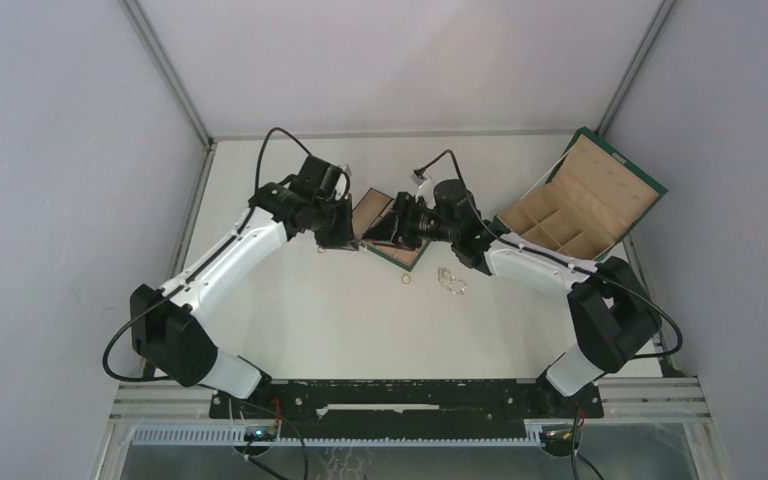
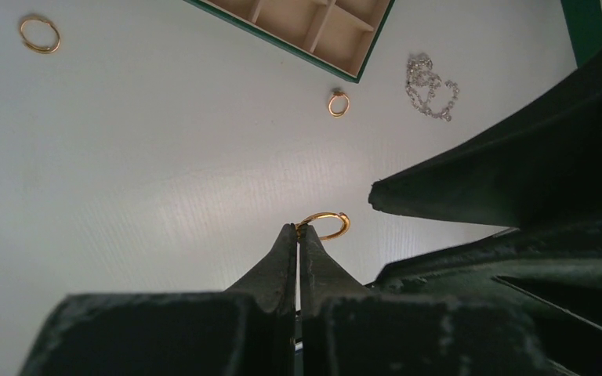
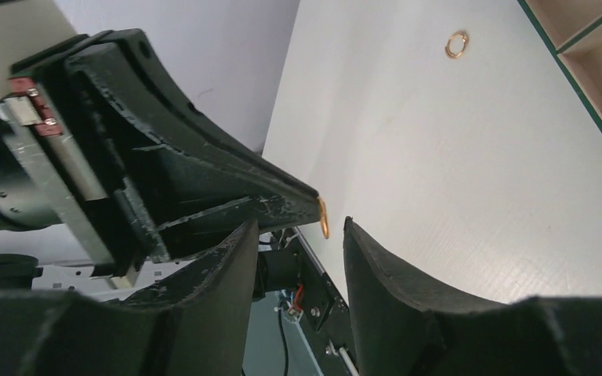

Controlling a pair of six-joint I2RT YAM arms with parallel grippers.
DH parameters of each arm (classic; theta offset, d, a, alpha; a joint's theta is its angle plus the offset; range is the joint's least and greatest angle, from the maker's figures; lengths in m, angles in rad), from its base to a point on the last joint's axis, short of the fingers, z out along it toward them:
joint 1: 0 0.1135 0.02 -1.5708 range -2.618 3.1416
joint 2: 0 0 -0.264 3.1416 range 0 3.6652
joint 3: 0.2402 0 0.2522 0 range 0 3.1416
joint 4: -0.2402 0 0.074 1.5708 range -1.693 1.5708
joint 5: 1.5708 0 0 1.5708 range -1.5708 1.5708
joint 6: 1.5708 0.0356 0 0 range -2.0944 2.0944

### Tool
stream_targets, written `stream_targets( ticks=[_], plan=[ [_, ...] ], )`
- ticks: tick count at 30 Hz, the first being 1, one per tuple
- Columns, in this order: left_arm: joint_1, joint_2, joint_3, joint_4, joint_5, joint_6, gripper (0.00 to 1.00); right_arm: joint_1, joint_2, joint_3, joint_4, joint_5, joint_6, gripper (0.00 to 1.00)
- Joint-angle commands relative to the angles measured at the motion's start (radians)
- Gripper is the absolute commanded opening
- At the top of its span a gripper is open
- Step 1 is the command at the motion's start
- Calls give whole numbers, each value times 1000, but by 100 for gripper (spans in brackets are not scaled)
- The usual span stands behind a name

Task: Organize the mixed jewelry

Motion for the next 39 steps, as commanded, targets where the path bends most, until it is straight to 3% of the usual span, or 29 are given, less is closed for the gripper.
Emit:
stream_targets(
  ticks=[1, 9, 22, 34, 39],
  plan=[
    [-3, -48, 44, 7, 45, -8, 0, -6, 9, 1, 50, -10, 16, 52],
    [-3, -50, 52, 7, 54, -9, 0, -6, 40, 0, 77, -45, 30, 37],
    [-1, -52, 54, 7, 45, -7, 0, -7, 53, -1, 62, -65, 28, 28],
    [5, -53, 57, 7, 58, -15, 0, -8, 65, 1, 73, -85, 36, 26],
    [6, -56, 58, 7, 61, -16, 0, -11, 69, 0, 86, -105, 43, 13]
  ],
)
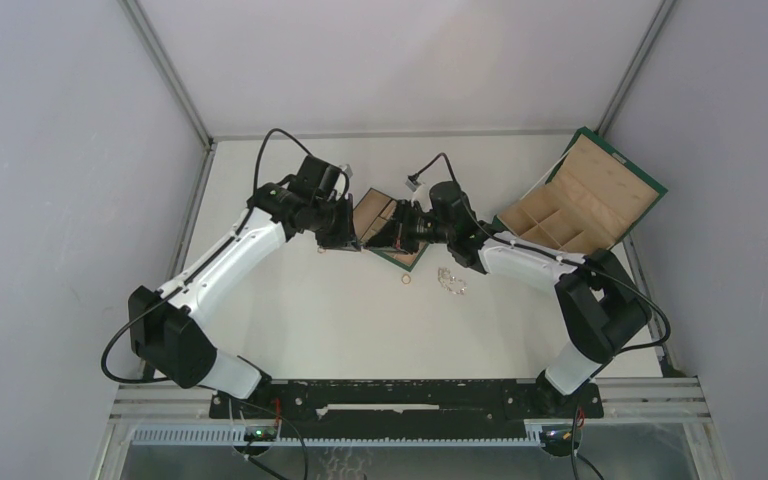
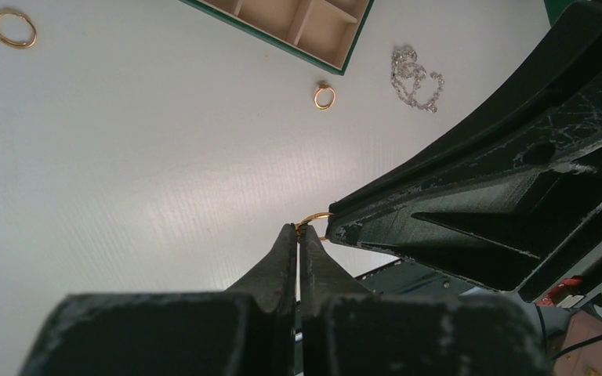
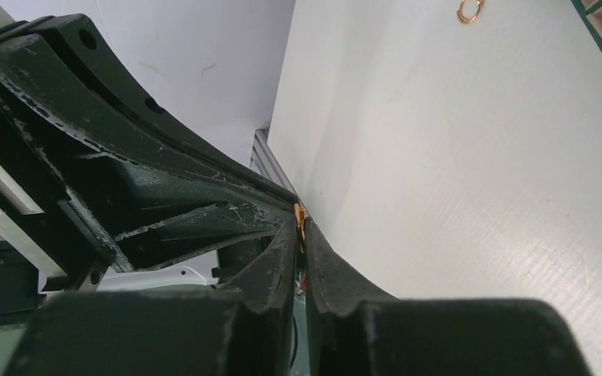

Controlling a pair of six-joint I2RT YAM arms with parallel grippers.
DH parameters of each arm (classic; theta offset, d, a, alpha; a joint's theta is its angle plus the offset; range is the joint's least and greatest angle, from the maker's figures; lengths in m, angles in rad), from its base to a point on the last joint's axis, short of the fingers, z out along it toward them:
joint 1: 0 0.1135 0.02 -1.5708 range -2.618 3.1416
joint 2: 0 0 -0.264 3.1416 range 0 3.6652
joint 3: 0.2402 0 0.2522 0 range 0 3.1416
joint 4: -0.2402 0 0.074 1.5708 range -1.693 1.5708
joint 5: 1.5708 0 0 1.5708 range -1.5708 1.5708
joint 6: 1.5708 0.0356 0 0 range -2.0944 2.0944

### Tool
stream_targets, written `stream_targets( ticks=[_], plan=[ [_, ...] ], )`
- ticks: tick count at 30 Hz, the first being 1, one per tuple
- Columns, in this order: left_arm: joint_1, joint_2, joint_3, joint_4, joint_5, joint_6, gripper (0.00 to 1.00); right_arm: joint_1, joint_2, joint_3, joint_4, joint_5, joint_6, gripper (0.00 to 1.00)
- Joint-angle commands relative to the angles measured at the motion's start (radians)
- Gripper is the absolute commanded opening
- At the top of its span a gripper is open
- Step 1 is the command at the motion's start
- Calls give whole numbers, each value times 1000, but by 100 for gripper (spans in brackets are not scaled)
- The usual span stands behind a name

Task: Organize the mixed jewelry

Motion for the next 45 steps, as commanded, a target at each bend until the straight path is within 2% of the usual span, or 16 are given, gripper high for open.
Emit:
stream_targets(
  ticks=[1, 2, 4, 5, 7, 8, 12, 15, 18, 20, 22, 25, 27, 31, 38, 45],
  plan=[
    [5, -45, 57, 10, 22, -9, 0, -6, 4, 0, 70, -38, 15, 6],
    [4, -46, 58, 11, 25, -10, 0, -8, 3, 1, 80, -50, 21, 0],
    [5, -53, 58, 16, 34, -10, 12, -14, 4, 0, 98, -76, 34, 0],
    [7, -58, 60, 18, 40, -9, 25, -20, -1, 0, 109, -89, 36, 0],
    [20, -68, 73, 13, 64, 9, 57, -42, -19, 0, 103, -99, 33, 0],
    [33, -77, 82, 1, 85, 23, 63, -55, -37, -6, 103, -103, 26, 0],
    [130, -138, 80, 28, 227, 60, 71, -123, -112, -20, 65, -128, -15, 0],
    [200, -184, 56, 124, 344, 37, 79, -174, -171, -24, 63, -180, -27, 0],
    [221, -270, -64, 370, 438, -50, 81, -218, -221, -27, 77, -241, -35, 0],
    [222, -297, -93, 436, 448, -107, 77, -235, -250, -26, 83, -279, -38, 0],
    [225, -283, -85, 484, 554, -143, 77, -250, -271, -26, 87, -315, -37, 0],
    [211, -276, -141, 688, 713, -273, 77, -258, -289, -47, 180, -382, 20, 0],
    [195, -277, -151, 717, 724, -273, 78, -254, -283, -48, 260, -429, 76, 0],
    [164, -255, -154, 719, 779, -277, 72, -236, -256, -48, 372, -474, 157, 0],
    [139, -251, -183, 762, 811, -313, 66, -219, -233, -57, 448, -460, 200, 0],
    [140, -276, -256, 963, 806, -452, 62, -215, -220, -65, 567, -444, 277, 0]
  ],
)
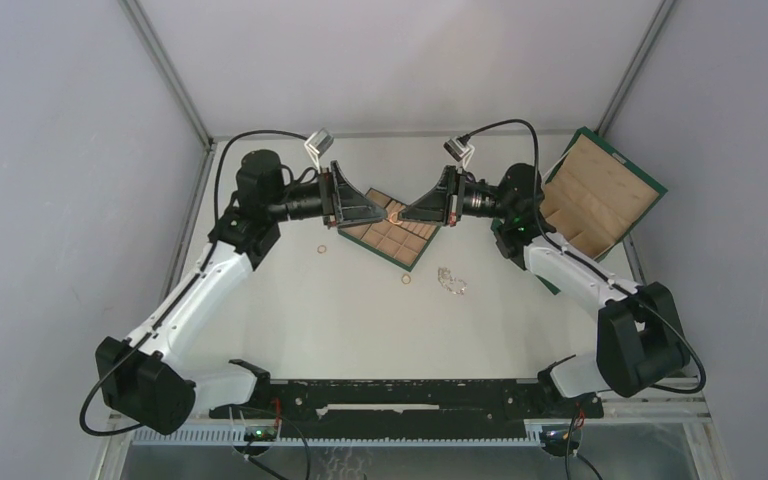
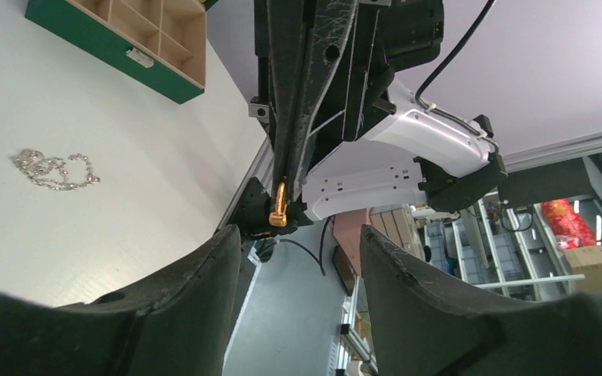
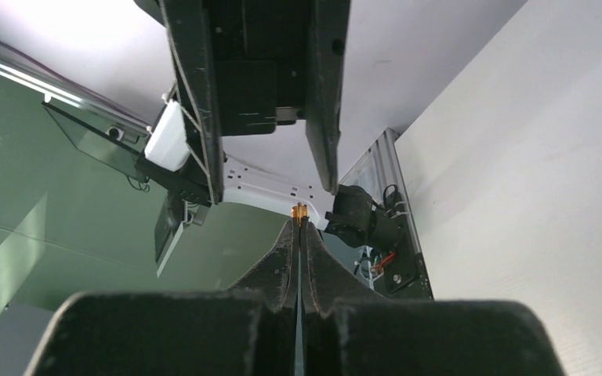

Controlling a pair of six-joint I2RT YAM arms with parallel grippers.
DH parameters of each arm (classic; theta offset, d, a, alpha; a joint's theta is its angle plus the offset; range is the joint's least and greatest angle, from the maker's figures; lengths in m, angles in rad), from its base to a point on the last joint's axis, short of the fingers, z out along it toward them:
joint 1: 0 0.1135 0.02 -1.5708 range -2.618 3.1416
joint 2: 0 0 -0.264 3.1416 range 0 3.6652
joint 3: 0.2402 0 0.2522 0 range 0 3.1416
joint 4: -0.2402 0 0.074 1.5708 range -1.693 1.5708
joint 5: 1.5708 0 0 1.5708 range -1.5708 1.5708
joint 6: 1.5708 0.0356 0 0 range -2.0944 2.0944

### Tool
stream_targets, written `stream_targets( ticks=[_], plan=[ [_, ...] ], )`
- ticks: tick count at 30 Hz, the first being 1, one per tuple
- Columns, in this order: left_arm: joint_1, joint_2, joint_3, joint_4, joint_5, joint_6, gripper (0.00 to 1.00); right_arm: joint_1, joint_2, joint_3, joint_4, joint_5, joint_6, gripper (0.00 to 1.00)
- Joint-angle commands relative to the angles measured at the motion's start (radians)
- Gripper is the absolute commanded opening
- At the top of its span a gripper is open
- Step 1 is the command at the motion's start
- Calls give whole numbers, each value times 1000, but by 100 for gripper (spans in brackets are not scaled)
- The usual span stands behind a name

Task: Organize the mixed jewelry

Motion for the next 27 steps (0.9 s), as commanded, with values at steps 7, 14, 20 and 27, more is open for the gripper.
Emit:
stream_targets(
  ticks=[7, 14, 20, 27],
  plan=[
    [-2, -18, -36, 233, 44, -152, 58, 20, 23, -2, 222, 17, 118, 0],
    [-2, -16, -56, 268, 58, -165, 50, 33, 51, -2, 299, 24, 173, 0],
    [-2, -13, -70, 261, 66, -159, 44, 41, 55, -2, 303, 28, 175, 0],
    [-2, -15, -72, 259, 67, -157, 32, 41, 54, -2, 293, 31, 166, 0]
  ],
)
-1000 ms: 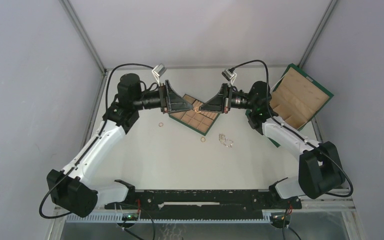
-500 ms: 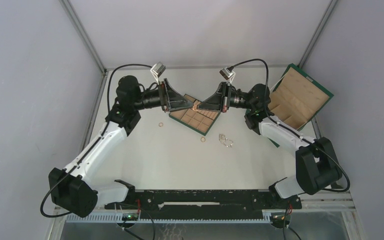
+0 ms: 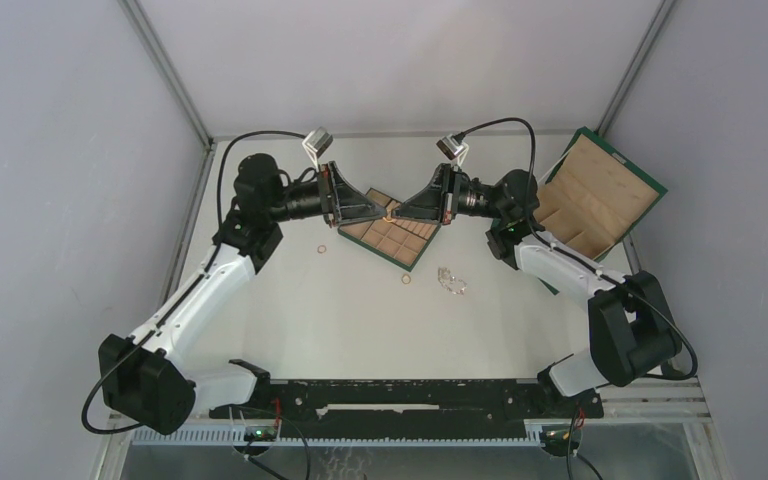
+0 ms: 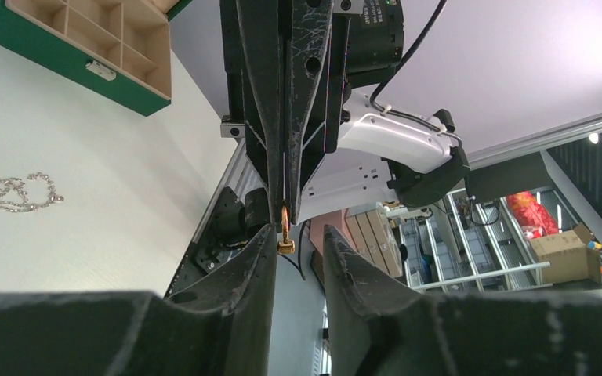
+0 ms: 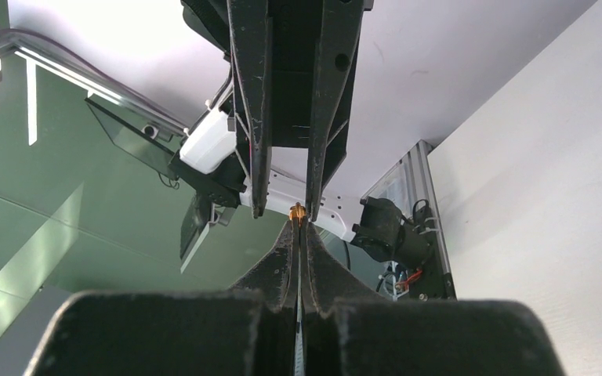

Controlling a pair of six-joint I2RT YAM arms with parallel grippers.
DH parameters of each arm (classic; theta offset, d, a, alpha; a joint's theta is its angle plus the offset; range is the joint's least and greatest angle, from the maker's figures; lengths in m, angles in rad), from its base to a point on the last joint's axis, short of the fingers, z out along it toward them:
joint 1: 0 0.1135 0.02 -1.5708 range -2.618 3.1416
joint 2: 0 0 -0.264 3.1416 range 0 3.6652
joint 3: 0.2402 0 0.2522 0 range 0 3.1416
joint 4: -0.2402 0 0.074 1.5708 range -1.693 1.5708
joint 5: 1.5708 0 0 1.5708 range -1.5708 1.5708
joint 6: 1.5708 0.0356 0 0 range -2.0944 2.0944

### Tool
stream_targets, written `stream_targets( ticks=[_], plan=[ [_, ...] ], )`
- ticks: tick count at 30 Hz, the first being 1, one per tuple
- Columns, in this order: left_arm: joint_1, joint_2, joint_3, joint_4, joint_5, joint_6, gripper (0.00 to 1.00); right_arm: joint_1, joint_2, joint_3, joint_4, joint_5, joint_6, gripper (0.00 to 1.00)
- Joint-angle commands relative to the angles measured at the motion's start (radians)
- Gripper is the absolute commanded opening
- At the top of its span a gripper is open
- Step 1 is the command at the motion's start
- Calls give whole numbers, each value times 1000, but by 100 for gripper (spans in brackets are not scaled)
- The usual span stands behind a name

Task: Organize the mixed jewelry

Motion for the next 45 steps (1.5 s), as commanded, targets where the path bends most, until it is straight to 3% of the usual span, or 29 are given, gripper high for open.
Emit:
stream_targets(
  ticks=[1, 11, 15, 18, 26, 35, 36, 40, 42, 45],
  plan=[
    [-1, -16, -2, 33, 28, 0, 32, 7, -6, 0, 42, 14, -8, 0],
    [-1, -13, 3, -7, 27, 33, 23, 6, -11, 0, 10, 13, -29, 0],
    [-3, -7, 7, -22, 28, 46, 33, 3, -9, 0, 21, 17, -22, 0],
    [-3, -5, 13, -42, 25, 59, 33, 0, -10, 0, 29, 19, -16, 0],
    [-6, 5, 30, -81, 17, 92, 23, 1, 1, 0, 31, 10, -13, 0],
    [-5, 12, 42, -95, 0, 94, 0, -13, -7, 10, -25, -10, -50, 0],
    [-4, 11, 40, -99, -7, 91, 0, -24, -17, 12, -65, -6, -66, 2],
    [0, 9, 40, -104, -51, 74, 0, -59, -61, 12, -160, 28, -105, 51],
    [10, 5, 41, -113, -91, 60, 0, -62, -89, 12, -213, 74, -130, 58],
    [24, -1, 47, -108, -141, 30, 0, -49, -131, 2, -297, 177, -175, 60]
  ],
)
